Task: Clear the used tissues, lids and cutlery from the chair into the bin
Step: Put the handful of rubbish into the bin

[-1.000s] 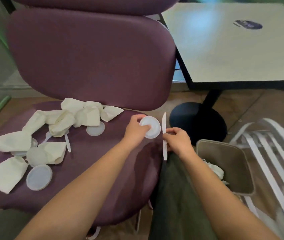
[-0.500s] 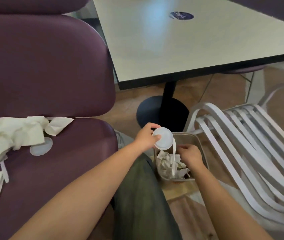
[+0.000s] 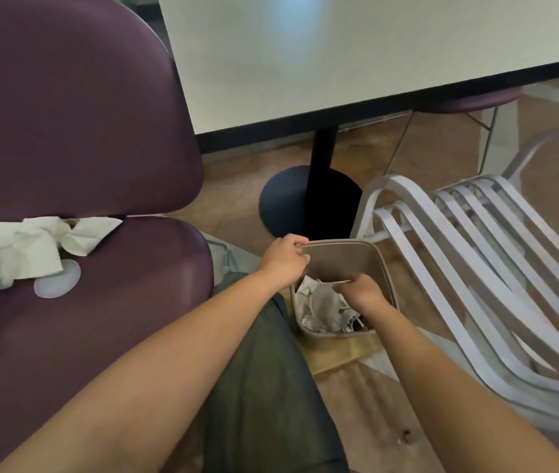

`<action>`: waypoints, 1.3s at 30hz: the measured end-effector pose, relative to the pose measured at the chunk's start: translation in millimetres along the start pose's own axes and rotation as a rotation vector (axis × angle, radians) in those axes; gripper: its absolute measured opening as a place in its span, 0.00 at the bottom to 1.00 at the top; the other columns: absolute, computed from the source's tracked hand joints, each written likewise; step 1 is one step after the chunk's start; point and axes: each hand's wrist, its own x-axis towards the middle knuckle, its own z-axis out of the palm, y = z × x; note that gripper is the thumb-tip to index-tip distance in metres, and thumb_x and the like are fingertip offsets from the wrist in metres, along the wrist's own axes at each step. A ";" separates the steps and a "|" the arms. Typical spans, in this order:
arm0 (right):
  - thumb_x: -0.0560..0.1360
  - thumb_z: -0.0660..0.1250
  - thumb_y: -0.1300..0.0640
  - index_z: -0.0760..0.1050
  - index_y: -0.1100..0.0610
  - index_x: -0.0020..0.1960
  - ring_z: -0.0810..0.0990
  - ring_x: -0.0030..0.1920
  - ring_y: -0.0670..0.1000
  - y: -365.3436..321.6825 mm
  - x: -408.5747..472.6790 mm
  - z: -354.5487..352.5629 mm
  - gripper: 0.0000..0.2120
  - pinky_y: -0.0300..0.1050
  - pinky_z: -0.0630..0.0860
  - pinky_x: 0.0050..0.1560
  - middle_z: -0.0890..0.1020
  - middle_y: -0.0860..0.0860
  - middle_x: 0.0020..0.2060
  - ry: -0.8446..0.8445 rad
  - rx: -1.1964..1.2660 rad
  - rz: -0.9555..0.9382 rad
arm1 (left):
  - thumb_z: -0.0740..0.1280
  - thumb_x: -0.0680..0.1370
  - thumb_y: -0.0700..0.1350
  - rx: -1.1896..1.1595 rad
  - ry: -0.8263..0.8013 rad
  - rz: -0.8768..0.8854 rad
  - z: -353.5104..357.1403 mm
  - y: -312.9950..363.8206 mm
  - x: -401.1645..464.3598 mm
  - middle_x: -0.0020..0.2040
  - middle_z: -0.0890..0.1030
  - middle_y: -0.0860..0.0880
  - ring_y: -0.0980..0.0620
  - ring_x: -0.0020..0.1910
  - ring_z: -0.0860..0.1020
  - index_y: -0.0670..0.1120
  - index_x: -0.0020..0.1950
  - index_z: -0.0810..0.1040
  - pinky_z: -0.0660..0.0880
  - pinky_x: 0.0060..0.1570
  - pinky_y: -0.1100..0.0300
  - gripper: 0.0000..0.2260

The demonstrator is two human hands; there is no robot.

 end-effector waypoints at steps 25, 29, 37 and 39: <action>0.78 0.65 0.59 0.80 0.54 0.55 0.78 0.50 0.47 -186.7 -138.4 228.0 0.09 0.35 0.70 0.45 0.82 0.48 0.51 -0.305 0.035 -0.640 | 0.65 0.78 0.43 -0.144 0.651 -0.220 -212.0 -201.8 -181.6 0.53 0.81 0.56 0.57 0.50 0.78 0.57 0.53 0.78 0.73 0.54 0.60 0.09; 0.77 0.64 0.61 0.80 0.55 0.55 0.77 0.49 0.47 -187.9 -155.9 270.6 0.09 0.38 0.69 0.47 0.82 0.50 0.52 -0.415 -0.050 -0.632 | 0.65 0.77 0.43 0.005 0.729 -0.339 -221.5 -241.4 -217.6 0.56 0.79 0.53 0.54 0.53 0.77 0.55 0.57 0.79 0.74 0.57 0.54 0.11; 0.77 0.63 0.61 0.80 0.54 0.54 0.78 0.47 0.48 -188.0 -175.9 322.4 0.10 0.30 0.69 0.34 0.82 0.51 0.51 -0.506 -0.158 -0.669 | 0.72 0.73 0.50 0.339 0.867 -0.611 -224.2 -293.5 -271.0 0.62 0.73 0.48 0.46 0.64 0.69 0.53 0.64 0.73 0.71 0.57 0.48 0.20; 0.77 0.63 0.60 0.80 0.53 0.54 0.78 0.48 0.48 -193.3 -181.2 332.6 0.10 0.32 0.69 0.39 0.82 0.49 0.51 -0.517 -0.212 -0.697 | 0.74 0.71 0.52 0.363 0.876 -0.626 -224.3 -300.9 -273.4 0.62 0.71 0.47 0.45 0.62 0.69 0.51 0.65 0.71 0.72 0.54 0.49 0.25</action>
